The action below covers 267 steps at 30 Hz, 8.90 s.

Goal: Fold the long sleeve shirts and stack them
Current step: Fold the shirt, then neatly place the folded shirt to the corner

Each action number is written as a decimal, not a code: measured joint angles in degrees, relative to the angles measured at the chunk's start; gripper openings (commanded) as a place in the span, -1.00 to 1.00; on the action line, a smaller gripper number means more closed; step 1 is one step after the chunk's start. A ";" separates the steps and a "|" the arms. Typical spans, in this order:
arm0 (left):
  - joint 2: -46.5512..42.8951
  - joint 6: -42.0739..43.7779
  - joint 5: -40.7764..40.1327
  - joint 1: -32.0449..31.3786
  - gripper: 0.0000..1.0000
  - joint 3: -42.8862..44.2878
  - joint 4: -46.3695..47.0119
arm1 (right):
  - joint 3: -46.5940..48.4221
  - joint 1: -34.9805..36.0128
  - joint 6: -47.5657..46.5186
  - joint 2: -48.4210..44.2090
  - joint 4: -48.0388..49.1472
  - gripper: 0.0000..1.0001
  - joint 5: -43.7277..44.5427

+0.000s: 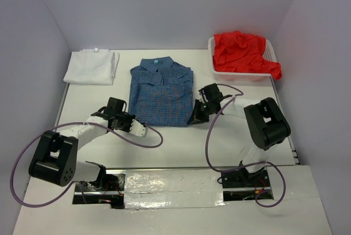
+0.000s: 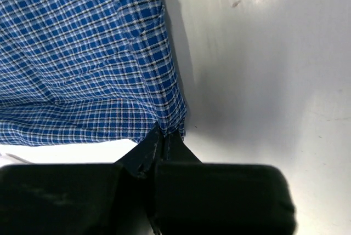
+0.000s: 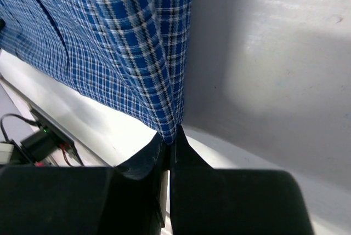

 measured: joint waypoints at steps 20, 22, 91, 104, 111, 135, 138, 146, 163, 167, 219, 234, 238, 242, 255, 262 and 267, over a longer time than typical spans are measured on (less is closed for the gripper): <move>-26.73 -9.46 2.89 -2.14 -1.00 13.00 -47.36 | -5.40 15.06 -2.95 -30.71 -24.17 -1.00 -2.05; -28.48 -9.66 4.98 -2.27 -1.00 17.27 -53.75 | -5.27 17.14 -1.03 -35.43 -27.34 -1.00 -2.67; 40.28 -83.43 2.25 5.70 -0.92 64.00 -13.66 | 21.81 5.07 -7.08 -4.57 -7.26 -1.00 12.72; 49.57 -83.91 -2.21 1.33 -0.42 77.44 -14.49 | 30.34 4.74 -2.99 8.20 -8.98 -1.00 23.50; 59.06 -81.96 -6.64 1.29 0.45 82.42 -17.16 | 34.05 2.73 -0.72 19.28 -14.51 -1.00 27.04; 36.92 -73.81 -0.33 2.12 0.91 70.84 -24.61 | 30.38 10.05 -2.62 -3.74 -19.19 -0.43 27.78; 37.88 -73.68 0.04 2.29 0.92 67.52 -25.64 | 24.50 13.03 1.20 -5.88 -15.93 -0.64 24.98; 39.52 -73.70 0.04 2.49 0.92 65.40 -24.63 | 9.25 12.96 9.60 -2.95 -10.29 -0.81 20.70; 46.56 -73.81 -3.41 2.47 0.91 62.47 -22.67 | 4.26 3.45 5.55 -2.89 -7.65 -0.33 19.65; 44.70 -74.12 -1.38 2.67 0.71 59.43 -22.12 | 3.91 3.28 1.53 -11.69 -7.76 0.09 17.59; 40.83 -82.09 13.31 8.09 -0.11 58.10 -14.80 | -0.68 -3.28 10.38 -8.22 0.85 -0.65 12.72; 46.29 -85.15 9.20 7.56 -1.00 59.76 -9.44 | -1.99 -10.43 4.63 -7.21 0.09 -0.69 7.74; 46.12 -85.05 9.70 7.43 -0.58 59.28 -8.35 | -1.97 -10.49 3.02 -5.81 -0.11 -0.23 7.13; 45.88 -84.67 10.78 7.39 0.13 58.38 -7.28 | -1.14 -10.73 0.85 -4.59 -2.84 0.26 7.34; 41.57 -84.13 10.10 7.39 0.43 67.56 -12.35 | 9.33 -11.06 -5.90 -15.98 -15.28 0.27 12.11; 30.12 -81.68 11.32 4.11 0.25 65.48 -13.40 | 9.46 -7.65 -3.45 -21.09 -14.03 -1.00 12.13; 30.49 -81.33 12.55 -1.99 0.23 58.80 -14.60 | 8.85 -6.69 -0.42 -12.13 -9.25 -1.00 9.05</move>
